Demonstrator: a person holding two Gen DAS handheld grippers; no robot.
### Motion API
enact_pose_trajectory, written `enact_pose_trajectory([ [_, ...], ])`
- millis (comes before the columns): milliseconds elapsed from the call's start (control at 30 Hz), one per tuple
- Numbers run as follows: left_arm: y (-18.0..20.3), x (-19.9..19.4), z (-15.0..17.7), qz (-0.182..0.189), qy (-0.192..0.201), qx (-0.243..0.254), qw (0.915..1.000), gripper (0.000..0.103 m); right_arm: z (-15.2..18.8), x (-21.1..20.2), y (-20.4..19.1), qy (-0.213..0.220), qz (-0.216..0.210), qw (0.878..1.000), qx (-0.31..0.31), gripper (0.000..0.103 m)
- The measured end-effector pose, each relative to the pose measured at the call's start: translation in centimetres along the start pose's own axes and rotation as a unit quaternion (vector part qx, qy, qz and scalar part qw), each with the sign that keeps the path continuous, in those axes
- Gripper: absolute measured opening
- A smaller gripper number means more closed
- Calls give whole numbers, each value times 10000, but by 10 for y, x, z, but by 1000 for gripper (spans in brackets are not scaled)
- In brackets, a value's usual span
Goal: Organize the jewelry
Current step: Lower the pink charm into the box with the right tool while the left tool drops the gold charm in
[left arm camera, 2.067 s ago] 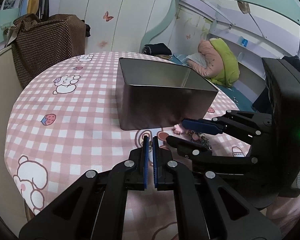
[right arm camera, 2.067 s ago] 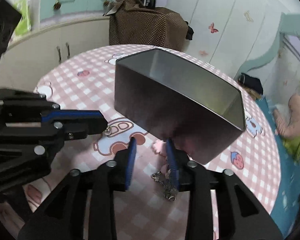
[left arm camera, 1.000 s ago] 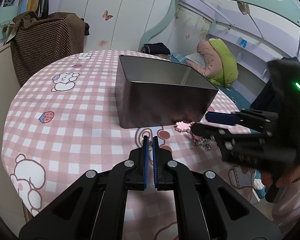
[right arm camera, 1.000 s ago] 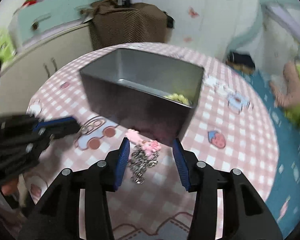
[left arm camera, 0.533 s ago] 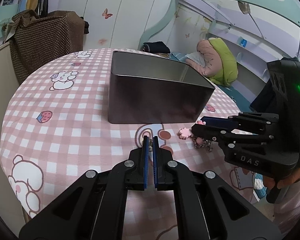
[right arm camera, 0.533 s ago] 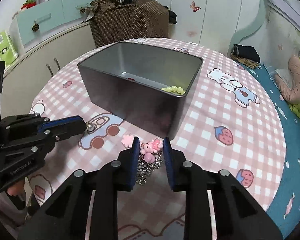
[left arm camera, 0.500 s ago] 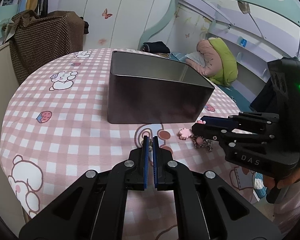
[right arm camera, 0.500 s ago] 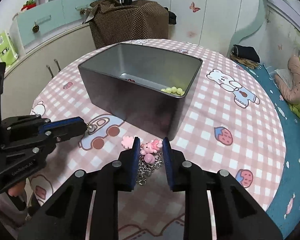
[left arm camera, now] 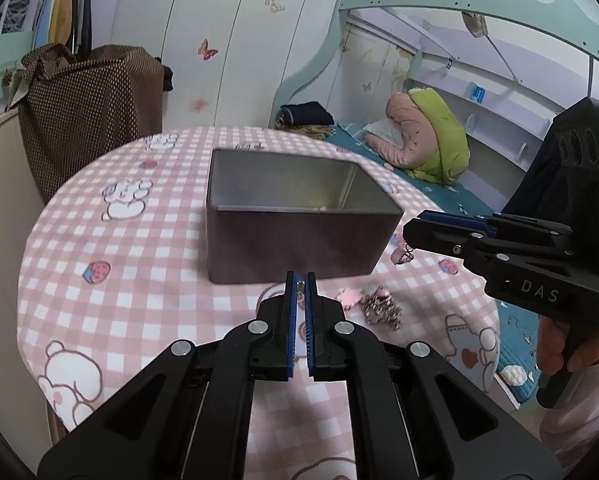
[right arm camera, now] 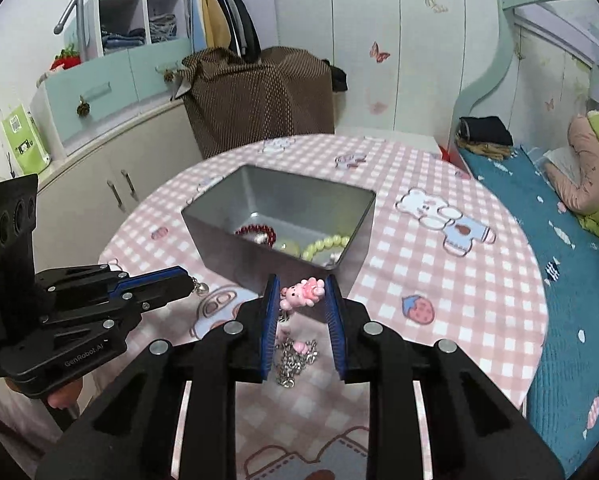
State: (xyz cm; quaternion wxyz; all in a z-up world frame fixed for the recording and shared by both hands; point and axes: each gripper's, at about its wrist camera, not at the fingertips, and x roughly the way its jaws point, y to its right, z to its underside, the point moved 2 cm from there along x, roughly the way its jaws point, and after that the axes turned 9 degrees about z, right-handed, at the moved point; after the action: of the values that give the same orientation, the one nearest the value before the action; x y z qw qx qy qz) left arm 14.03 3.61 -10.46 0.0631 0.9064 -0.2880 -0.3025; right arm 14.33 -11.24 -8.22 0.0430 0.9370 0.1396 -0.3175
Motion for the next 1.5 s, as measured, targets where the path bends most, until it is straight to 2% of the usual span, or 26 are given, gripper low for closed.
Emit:
enact_pose_trajectory([
  [733, 16, -11, -63, -225, 658, 538, 9961, 4, -41, -6, 17, 669, -60, 9975, 200, 22],
  [867, 14, -3, -70, -304, 654, 576, 9957, 4, -47, 3, 18, 651, -73, 9978, 127, 22],
  [1367, -10, 32, -72, -186, 404, 413, 9982, 5, -49, 46, 15, 305, -227, 9992, 132, 22],
  [1467, -14, 34, -72, -199, 406, 363, 9983, 5, -50, 47, 16, 337, -225, 9991, 143, 23],
  [1500, -14, 35, -73, -199, 398, 346, 9984, 5, -50, 46, 16, 342, -196, 9991, 135, 27],
])
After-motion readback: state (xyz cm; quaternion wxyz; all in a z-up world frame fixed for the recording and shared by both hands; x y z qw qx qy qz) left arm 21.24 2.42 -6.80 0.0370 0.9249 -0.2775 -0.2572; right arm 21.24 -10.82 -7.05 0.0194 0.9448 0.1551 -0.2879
